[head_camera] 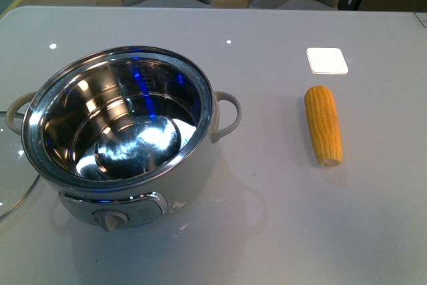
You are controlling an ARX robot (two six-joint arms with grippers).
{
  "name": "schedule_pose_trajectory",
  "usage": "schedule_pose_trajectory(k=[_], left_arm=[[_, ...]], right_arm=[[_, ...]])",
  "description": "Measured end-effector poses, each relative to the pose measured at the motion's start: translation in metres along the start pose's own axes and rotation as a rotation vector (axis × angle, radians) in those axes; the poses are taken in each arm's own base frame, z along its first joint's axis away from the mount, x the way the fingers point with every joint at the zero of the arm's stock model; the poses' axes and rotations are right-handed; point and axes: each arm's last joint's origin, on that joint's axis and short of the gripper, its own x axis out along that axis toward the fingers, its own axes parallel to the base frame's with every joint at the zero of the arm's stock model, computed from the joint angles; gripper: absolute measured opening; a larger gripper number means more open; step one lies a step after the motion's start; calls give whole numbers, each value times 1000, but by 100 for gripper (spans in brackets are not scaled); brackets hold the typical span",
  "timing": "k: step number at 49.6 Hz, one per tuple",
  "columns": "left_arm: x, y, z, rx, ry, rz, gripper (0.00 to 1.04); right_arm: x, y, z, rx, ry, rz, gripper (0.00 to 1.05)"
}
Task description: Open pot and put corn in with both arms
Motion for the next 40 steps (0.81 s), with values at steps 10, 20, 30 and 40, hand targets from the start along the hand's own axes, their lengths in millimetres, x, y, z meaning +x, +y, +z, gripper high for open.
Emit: schedule_pose_trajectory(k=[10,20,30,40], left_arm=[[-35,-16,4,12,-48,-35,97],[-51,-42,-13,179,-226,-105,58],[-63,-60,-25,190,-224,-114,26],[-71,-69,-39,194,-226,-110,4]], right_arm=[[0,0,0,0,0,0,96],[0,0,0,0,0,0,96],[0,0,0,0,0,0,96],[0,0,0,0,0,0,96]])
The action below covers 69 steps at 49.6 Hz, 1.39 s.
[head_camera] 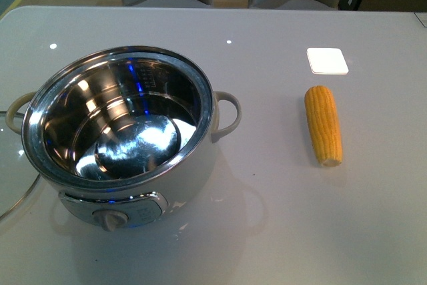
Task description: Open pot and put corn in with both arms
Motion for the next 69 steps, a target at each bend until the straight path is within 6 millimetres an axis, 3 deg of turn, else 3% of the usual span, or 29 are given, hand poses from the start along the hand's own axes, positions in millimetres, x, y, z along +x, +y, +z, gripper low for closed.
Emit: schedule_pose_trajectory(k=[23,69], left_arm=[[-17,-23,6,6,-27,-12,4],[-40,-23,2,6,-21,-7,4]], right_arm=[[0,0,0,0,0,0,96],[0,0,0,0,0,0,96]])
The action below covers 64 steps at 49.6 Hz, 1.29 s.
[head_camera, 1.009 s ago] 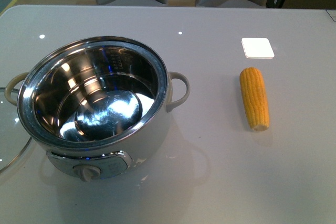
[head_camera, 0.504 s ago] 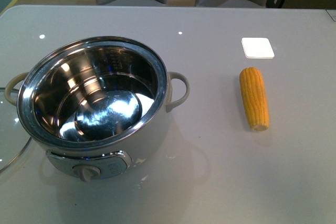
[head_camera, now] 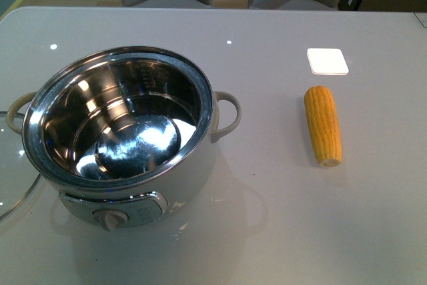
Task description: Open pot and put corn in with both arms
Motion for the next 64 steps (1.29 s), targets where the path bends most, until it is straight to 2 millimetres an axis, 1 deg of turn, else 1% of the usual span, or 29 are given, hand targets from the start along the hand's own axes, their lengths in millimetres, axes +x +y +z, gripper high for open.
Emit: schedule_pose_trajectory(k=[6,7,9,13,16,17,22,24,26,27,29,30,31,34,36,41,43,48,51,56,57,64], left_arm=[[0,0,0,0,0,0,4],[0,0,0,-1,0,0,6],[0,0,0,0,-1,0,14],[0,0,0,0,-1,0,24],[0,0,0,0,-1,0,35],[0,0,0,0,-1,0,36],[0,0,0,0,-1,0,53],[0,0,0,0,-1,0,58],[0,0,0,0,-1,-1,65],[0,0,0,0,-1,-1,66],[0,0,0,0,0,2,72],[0,0,0,0,0,1,75],[0,0,0,0,-2,-1,81],[0,0,0,0,-1,-1,91],[0,0,0,1,-1,0,100],[0,0,0,3,-1,0,98],[0,0,0,3,-1,0,98],[0,0,0,3,-1,-1,98],[0,0,0,3,-1,0,98],[0,0,0,3,-1,0,98],[0,0,0,3,-1,0,98],[0,0,0,3,-1,0,98]], right_arm=[[0,0,0,0,0,0,96],[0,0,0,0,0,0,96],[0,0,0,0,0,0,96],[0,0,0,0,0,0,96],[0,0,0,0,0,0,96],[0,0,0,0,0,0,96],[0,0,0,0,0,0,96],[0,0,0,4,4,-6,96],[1,0,-1,61,141,-77,96],[1,1,-1,64,190,-100,96],[3,2,-1,101,395,-205,96],[4,2,-1,118,439,-226,96],[7,3,-3,133,557,-278,96],[17,7,-12,161,690,-334,96],[25,8,-16,172,714,-345,96],[44,16,-20,176,725,-330,96],[56,22,-22,164,730,-311,96],[75,33,-26,139,757,-268,96],[95,44,-34,111,797,-216,96],[123,55,-48,78,863,-140,96],[125,56,-49,76,867,-137,96],[159,64,-65,30,917,-121,96]])
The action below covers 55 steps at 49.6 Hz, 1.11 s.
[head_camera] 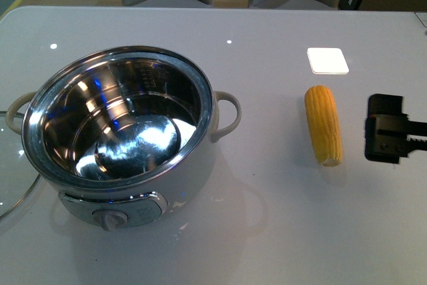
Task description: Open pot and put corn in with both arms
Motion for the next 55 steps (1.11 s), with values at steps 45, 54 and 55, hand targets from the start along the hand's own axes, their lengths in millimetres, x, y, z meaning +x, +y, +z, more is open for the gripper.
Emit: schedule_pose_trajectory(k=[45,54,55], left_arm=[[0,0,0,0,0,0,98],[0,0,0,0,0,0,98],[0,0,0,0,0,0,98]], right_arm=[[157,48,29,-52,154,6,82],[157,46,24,-55,163,7,48],[156,46,24,-55,163,8,46]])
